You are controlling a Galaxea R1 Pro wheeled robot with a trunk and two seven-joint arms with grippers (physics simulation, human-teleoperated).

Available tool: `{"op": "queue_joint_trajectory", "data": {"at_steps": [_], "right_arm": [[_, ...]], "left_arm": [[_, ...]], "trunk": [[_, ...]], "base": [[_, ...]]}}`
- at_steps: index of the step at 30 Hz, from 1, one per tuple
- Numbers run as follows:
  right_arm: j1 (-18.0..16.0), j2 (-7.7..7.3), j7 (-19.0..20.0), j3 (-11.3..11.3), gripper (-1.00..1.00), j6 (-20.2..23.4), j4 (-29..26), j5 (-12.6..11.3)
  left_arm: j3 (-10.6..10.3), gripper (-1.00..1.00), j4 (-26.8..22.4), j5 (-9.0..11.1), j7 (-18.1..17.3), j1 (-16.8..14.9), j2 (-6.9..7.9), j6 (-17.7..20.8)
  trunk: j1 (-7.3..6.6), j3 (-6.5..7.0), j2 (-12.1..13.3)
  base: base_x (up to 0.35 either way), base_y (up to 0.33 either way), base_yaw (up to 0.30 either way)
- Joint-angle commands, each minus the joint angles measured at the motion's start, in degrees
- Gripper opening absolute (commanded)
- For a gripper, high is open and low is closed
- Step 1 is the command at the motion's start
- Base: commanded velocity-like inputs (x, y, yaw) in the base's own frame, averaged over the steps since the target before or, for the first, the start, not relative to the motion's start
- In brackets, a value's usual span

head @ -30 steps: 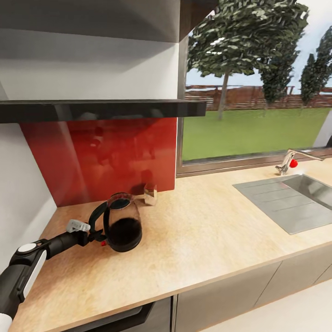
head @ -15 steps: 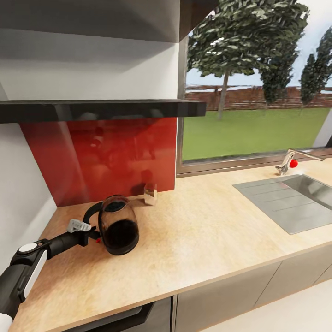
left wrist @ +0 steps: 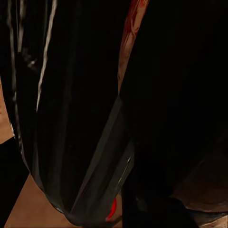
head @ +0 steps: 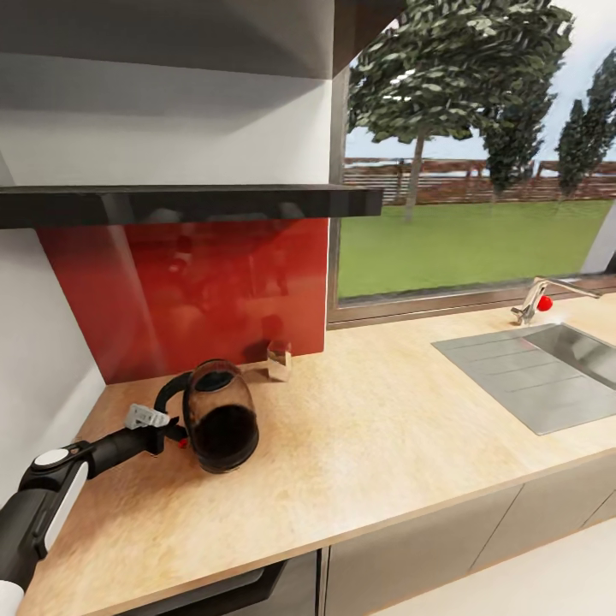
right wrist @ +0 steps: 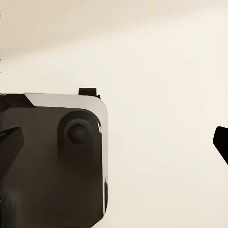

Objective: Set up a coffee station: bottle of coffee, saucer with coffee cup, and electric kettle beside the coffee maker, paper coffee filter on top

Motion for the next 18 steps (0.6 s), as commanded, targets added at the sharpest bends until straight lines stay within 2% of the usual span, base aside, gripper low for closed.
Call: {"op": "queue_joint_trajectory", "data": {"at_steps": [1, 3, 6, 8, 10, 14, 18], "right_arm": [[-0.04, 0.01, -0.10, 0.49, 1.00, -0.19, 0.04, -0.62], [-0.04, 0.02, -0.08, 0.49, 1.00, -0.19, 0.04, -0.67], [-0.04, 0.02, -0.02, 0.49, 1.00, -0.22, -0.02, -0.76], [-0.04, 0.09, -0.01, 0.45, 1.00, -0.25, -0.14, -0.78], [-0.03, 0.27, 0.00, 0.48, 1.00, -0.28, -0.32, -0.79], [-0.04, 0.44, 0.00, 0.39, 1.00, -0.30, -0.42, -0.84], [-0.04, 0.57, 0.00, 0.12, 1.00, -0.27, -0.48, -1.05]], "left_arm": [[0.07, -1.00, -1.04, 0.43, -0.26, -0.06, -0.11, 0.82], [0.02, -1.00, -3.37, 0.40, -0.23, -0.07, -0.71, 2.70], [-0.11, -1.00, -7.32, 0.20, -0.18, -0.29, -1.80, 8.23], [-0.20, -1.00, -9.73, 0.00, -0.11, -0.43, -2.36, 10.35], [-0.64, -1.00, -11.25, -0.13, -0.06, -0.63, -3.58, 11.25], [-2.31, -1.00, -13.31, -0.30, 0.09, -0.76, -4.23, 14.25], [-2.55, -1.00, -14.00, -0.51, 0.17, -0.52, -4.18, 15.68]], "trunk": [[0.02, -0.11, -0.10], [0.02, -0.11, -0.10], [0.02, -0.11, -0.10], [0.02, -0.11, -0.10], [0.02, -0.11, -0.10], [0.02, -0.11, -0.10], [0.02, -0.11, -0.10]], "base": [[0.000, 0.000, 0.000], [0.000, 0.000, 0.000], [0.000, 0.000, 0.000], [0.000, 0.000, 0.000], [0.000, 0.000, 0.000], [0.000, 0.000, 0.000], [0.001, 0.000, 0.000]]}}
